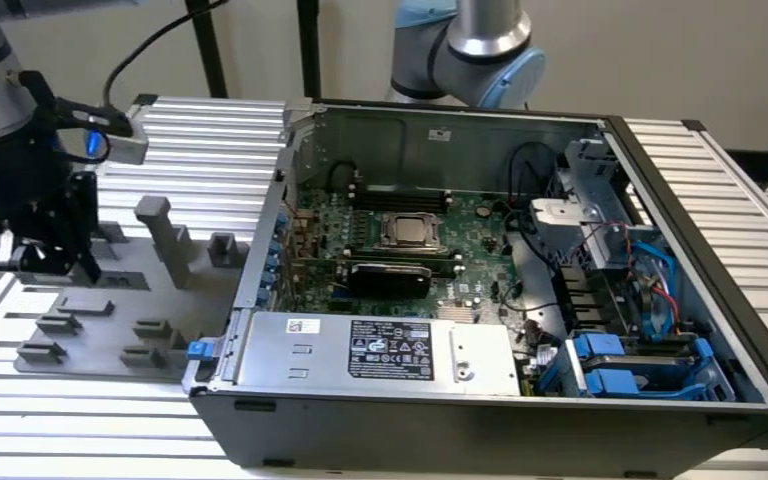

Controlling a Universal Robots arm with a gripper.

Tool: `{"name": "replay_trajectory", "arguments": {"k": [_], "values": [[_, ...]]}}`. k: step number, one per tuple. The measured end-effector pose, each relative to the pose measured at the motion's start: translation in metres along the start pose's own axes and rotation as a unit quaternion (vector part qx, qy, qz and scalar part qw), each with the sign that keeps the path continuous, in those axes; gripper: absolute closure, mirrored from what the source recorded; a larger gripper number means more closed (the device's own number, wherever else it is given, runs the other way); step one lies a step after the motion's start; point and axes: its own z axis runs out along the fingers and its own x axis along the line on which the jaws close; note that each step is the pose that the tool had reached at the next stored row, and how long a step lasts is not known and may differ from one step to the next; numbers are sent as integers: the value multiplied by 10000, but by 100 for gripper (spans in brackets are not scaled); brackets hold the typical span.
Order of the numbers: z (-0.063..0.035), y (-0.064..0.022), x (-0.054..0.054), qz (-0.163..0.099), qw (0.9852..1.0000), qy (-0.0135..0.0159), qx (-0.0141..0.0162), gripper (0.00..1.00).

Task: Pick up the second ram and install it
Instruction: 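Pick up the second ram and move it above second insertion slot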

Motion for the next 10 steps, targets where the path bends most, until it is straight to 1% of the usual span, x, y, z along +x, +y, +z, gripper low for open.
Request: {"name": "replay_trajectory", "arguments": {"k": [5,10], "values": [[-226,-176,7,0,10000,0,-3,100],[-456,-398,15,0,10000,-3,-6,100]]}}
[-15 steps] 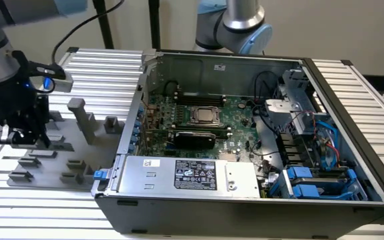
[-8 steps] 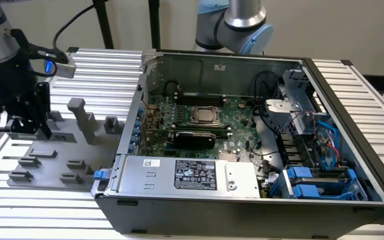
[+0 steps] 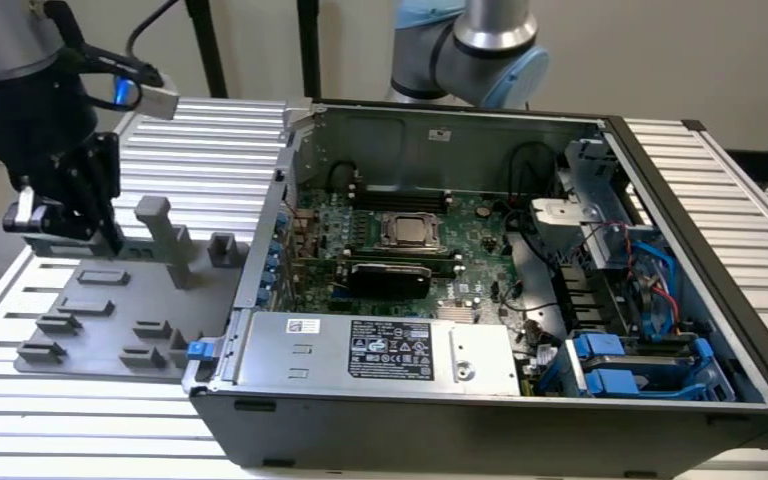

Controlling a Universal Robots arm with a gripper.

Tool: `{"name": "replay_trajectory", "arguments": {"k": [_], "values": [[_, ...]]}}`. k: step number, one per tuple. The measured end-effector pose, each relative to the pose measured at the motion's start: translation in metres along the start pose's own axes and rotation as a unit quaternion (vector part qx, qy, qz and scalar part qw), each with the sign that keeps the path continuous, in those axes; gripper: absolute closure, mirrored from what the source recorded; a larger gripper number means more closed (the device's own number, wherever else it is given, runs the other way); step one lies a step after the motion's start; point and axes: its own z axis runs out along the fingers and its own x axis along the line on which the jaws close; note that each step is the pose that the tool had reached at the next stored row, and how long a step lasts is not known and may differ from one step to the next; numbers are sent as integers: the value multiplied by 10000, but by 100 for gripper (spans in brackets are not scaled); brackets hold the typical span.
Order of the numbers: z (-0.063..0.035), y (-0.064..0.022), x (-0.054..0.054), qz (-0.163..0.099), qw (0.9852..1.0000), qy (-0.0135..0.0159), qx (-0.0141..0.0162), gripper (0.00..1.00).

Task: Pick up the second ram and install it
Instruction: 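Pick up the second ram and move it above second insertion slot, then insert the second ram into the second slot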

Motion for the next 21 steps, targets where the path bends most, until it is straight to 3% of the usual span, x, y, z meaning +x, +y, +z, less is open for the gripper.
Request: {"name": "replay_trajectory", "arguments": {"k": [16,21], "values": [[-725,-726,21,0,10000,-11,-7,100],[-826,-935,3,0,10000,-11,-7,100]]}}
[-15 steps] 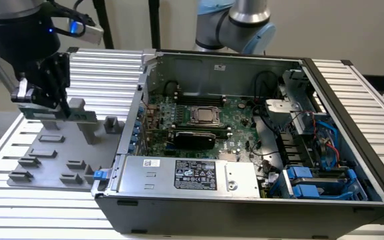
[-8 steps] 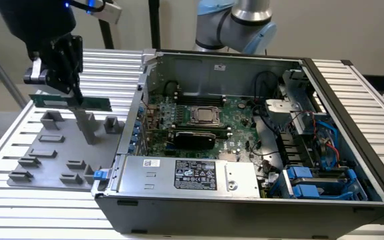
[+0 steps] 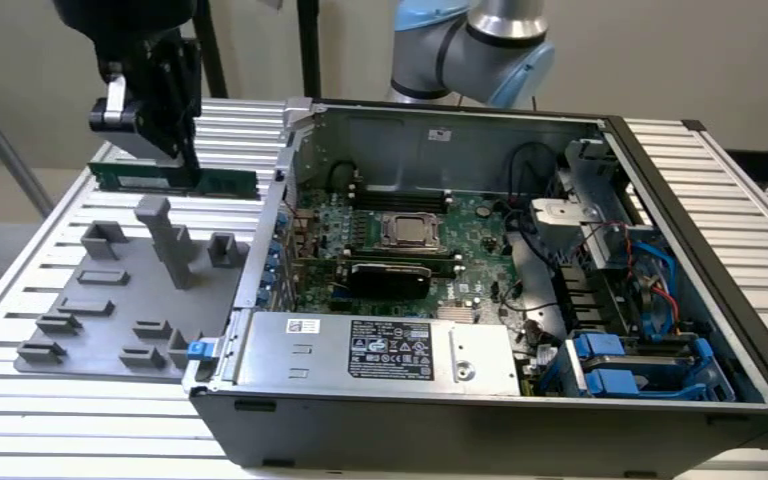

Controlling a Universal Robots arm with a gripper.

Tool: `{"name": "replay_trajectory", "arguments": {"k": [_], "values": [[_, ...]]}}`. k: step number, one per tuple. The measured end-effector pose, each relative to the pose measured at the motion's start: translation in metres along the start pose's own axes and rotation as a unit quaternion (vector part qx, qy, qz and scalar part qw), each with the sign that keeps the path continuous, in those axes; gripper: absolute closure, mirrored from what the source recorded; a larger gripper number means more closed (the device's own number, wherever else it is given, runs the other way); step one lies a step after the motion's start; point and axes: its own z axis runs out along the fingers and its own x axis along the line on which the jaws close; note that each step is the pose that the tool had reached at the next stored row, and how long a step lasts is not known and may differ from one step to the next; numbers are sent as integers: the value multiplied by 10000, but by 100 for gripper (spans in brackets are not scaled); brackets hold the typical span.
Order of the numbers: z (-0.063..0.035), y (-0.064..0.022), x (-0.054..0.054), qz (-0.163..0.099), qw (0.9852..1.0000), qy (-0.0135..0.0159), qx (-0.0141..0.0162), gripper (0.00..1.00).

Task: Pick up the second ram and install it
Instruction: 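Insert the second ram into the second slot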

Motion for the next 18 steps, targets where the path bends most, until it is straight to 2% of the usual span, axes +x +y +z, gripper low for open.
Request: {"name": "replay_trajectory", "arguments": {"k": [10,18], "values": [[-7,-373,-79,0,10000,-17,0,100],[21,-678,-204,0,10000,-20,-1,100]]}}
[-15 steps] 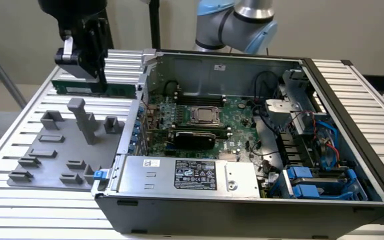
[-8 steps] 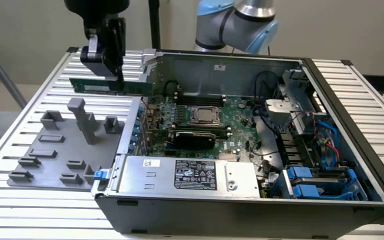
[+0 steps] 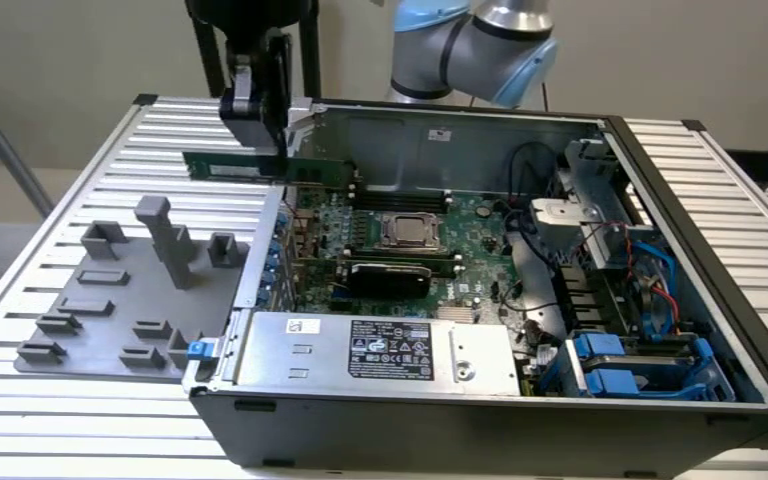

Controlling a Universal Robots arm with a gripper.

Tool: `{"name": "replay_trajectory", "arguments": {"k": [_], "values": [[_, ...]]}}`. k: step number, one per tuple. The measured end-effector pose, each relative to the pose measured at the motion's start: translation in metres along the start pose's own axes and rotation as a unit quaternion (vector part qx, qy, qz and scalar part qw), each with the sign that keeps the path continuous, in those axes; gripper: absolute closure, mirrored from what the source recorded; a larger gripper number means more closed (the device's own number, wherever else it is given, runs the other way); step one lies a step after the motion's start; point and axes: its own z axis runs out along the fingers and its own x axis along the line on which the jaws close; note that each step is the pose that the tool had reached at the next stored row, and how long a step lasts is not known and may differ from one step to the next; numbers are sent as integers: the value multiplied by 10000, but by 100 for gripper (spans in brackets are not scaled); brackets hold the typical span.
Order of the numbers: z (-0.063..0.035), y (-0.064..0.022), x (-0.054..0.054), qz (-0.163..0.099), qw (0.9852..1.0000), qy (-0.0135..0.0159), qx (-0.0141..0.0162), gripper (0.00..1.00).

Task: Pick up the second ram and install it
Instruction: 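Insert the second ram into the second slot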

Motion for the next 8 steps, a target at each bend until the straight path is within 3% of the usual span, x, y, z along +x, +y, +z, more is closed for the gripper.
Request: {"name": "replay_trajectory", "arguments": {"k": [8], "values": [[121,-284,-181,0,10000,0,0,100]]}}
